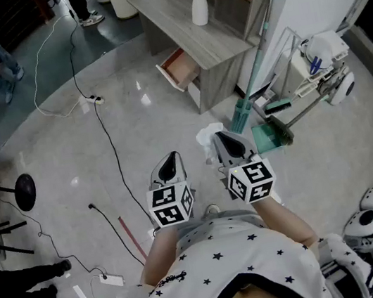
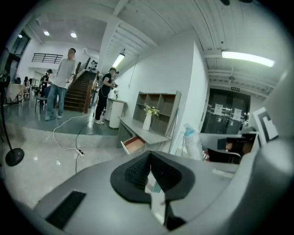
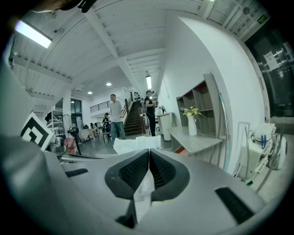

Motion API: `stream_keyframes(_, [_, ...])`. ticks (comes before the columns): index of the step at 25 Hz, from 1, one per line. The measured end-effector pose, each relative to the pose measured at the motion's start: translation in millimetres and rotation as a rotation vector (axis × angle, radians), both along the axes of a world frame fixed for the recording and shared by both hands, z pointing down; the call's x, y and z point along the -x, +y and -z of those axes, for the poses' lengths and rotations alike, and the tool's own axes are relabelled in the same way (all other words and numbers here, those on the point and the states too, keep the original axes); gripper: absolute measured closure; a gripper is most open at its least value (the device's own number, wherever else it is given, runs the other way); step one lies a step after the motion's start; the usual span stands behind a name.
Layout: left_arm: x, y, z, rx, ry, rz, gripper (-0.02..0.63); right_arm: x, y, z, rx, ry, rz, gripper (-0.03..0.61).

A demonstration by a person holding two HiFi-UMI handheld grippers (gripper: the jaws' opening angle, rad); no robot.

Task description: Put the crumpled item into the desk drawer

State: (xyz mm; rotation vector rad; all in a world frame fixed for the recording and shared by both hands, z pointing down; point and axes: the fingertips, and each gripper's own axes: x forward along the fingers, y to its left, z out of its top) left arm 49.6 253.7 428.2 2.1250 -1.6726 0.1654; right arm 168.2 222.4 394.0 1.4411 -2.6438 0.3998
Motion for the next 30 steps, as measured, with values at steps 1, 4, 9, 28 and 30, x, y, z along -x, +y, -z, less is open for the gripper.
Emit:
stream_keyframes(1, [0, 0, 2, -0.004, -0.001, 0.006, 0.601, 0, 1, 2, -0.004, -0.001, 0.003, 0.58])
stream_keyframes(4, [0, 1, 8, -0.014, -0.004, 0.013, 0.601, -2, 3, 6, -0.014, -0.006, 0.006, 0.58])
stream_keyframes(9, [2, 7, 12, -0.02, -0.014, 0.024, 0.601, 0, 5, 8, -0.018, -0.005, 0.021, 0.58])
stream_keyframes(28, [3, 7, 1, 0.001, 0.017, 0.099, 0.601, 6, 3, 2, -0.01, -0.009, 0.113, 0.578])
stream_keyframes(30, [5, 1, 0, 0.002, 0.022, 0.102, 0.601, 12, -2, 1, -0.008, -0.006, 0.124, 0.578])
